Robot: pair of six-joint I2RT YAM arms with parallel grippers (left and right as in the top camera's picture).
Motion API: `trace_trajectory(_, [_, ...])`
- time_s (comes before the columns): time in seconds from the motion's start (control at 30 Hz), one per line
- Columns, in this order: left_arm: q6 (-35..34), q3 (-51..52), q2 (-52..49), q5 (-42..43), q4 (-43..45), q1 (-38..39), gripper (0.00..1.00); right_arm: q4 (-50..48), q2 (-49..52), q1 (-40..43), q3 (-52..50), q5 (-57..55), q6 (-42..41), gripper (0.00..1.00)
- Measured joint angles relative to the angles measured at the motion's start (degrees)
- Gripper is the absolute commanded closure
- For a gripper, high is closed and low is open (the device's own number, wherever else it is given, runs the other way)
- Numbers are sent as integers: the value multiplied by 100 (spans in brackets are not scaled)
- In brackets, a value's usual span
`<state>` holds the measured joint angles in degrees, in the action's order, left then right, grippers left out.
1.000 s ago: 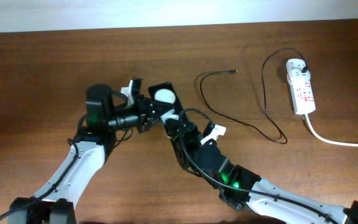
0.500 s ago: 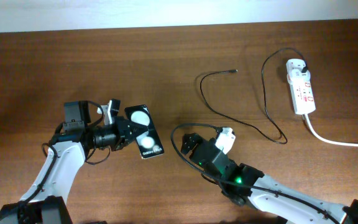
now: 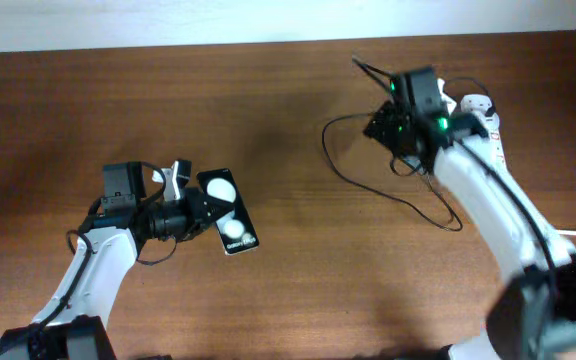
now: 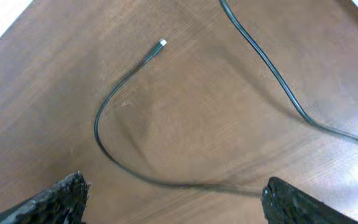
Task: Plug charger to phone and switch on socket
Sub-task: 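Move the right gripper to the black cable end and grasp it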
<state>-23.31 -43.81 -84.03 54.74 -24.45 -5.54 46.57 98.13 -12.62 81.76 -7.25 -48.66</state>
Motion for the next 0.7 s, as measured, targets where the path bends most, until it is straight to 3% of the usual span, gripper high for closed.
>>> trace_trajectory(0.2, [0, 0, 2, -81, -13, 0, 100, 317, 2509, 122, 2350, 811, 87, 21])
trace_trajectory(0.33, [0, 0, 2, -81, -22, 0, 100, -710, 3285, 125, 2546, 1054, -216, 21])
trace_trajectory(0.43, [0, 0, 2, -101, -15, 0, 100, -964, 3521, 136, 2555, 1086, -839, 24])
trace_trajectory(0.57, [0, 0, 2, -234, -15, 0, 100, -1191, 3735, 136, 2577, 1137, -1279, 53])
trace_trajectory(0.63, [0, 0, 2, -295, -17, 0, 100, -1237, 3825, 140, 2610, 1167, -1355, 77])
trace_trajectory(0.7, [0, 0, 2, -321, -17, 0, 100, -1150, 3882, 140, 2632, 1189, -1235, 88])
